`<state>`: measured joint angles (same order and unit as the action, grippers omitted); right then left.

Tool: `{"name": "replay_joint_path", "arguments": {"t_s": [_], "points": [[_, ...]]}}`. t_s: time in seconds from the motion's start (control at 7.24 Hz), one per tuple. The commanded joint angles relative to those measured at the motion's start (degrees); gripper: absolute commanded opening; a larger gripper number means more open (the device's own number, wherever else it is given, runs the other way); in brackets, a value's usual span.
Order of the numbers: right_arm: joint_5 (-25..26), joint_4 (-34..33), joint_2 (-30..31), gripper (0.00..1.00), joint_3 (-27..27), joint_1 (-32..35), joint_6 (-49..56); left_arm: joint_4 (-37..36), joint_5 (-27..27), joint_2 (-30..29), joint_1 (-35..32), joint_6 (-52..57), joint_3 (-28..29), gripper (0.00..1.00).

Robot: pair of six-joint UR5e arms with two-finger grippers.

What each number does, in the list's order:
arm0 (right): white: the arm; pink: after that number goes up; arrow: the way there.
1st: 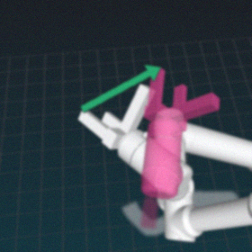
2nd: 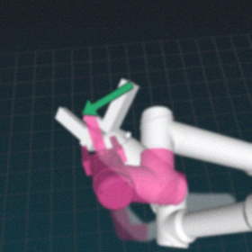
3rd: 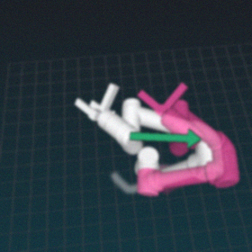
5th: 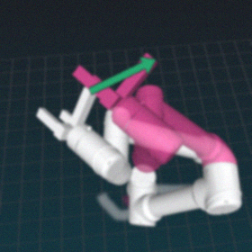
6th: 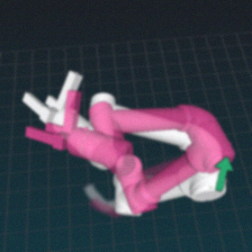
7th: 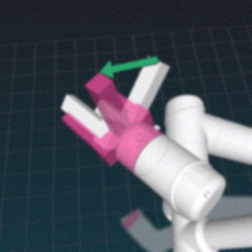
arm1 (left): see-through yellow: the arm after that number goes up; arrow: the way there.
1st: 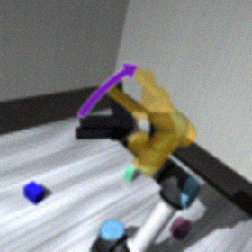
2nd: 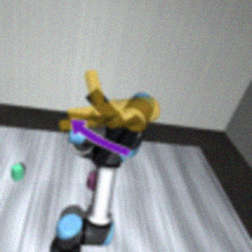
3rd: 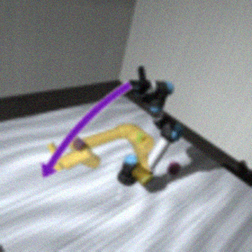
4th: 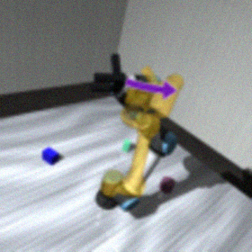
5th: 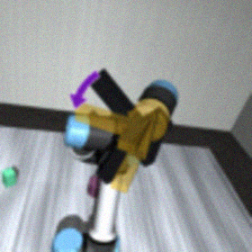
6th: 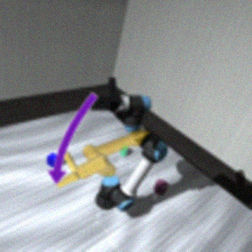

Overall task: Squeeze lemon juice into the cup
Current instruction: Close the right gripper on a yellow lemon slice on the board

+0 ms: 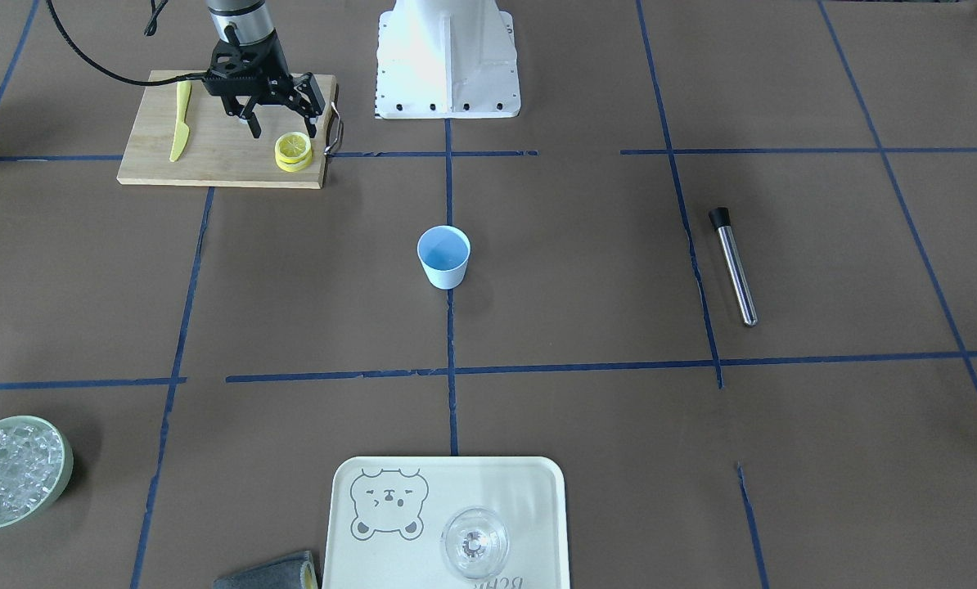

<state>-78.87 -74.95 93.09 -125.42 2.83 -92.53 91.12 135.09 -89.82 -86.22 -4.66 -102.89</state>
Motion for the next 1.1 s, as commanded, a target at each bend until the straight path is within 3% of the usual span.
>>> {"name": "replay_joint_path", "arguments": {"t_s": [0.0, 0.97], "points": [[0.0, 0.0, -0.7, 1.0, 1.1, -0.1, 0.2, 0.0, 0.0, 0.0, 0.0, 0.0, 0.1, 1.0], [-0.1, -0.2, -2.0, 1.0, 3.2, 0.7, 0.5, 0.0, 0.0, -0.1, 0.0, -0.1, 0.2, 1.0]]}}
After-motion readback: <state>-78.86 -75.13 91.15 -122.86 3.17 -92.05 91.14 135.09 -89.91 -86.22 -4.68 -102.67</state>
